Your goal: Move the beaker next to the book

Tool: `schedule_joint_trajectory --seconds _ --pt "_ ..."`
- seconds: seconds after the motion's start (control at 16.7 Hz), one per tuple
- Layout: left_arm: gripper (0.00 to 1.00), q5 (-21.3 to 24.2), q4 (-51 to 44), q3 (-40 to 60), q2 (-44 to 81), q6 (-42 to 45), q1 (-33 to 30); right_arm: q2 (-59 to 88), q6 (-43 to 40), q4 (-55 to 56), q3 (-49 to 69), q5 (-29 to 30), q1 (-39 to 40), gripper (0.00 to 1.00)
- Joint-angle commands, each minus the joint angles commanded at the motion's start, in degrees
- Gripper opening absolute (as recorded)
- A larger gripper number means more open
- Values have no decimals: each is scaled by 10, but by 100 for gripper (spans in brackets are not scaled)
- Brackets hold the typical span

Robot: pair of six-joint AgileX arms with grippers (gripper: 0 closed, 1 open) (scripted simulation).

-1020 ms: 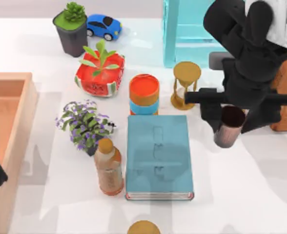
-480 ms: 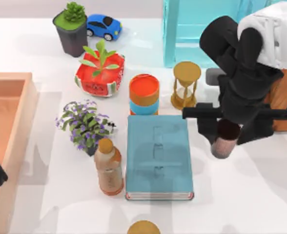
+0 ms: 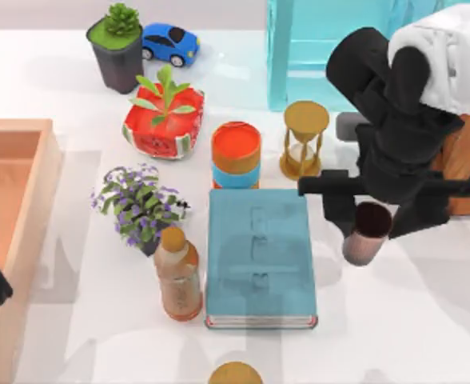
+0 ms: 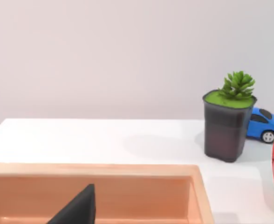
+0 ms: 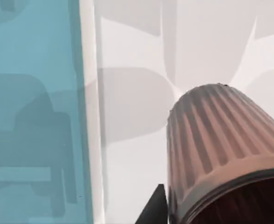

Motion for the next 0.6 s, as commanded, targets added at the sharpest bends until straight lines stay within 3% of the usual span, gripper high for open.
schedule_joint_trajectory --seconds 0.24,0.6 --pt "100 0 0 0 0 0 0 0 0 0 0 0 0 98" --pt "100 0 0 0 0 0 0 0 0 0 0 0 0 100"
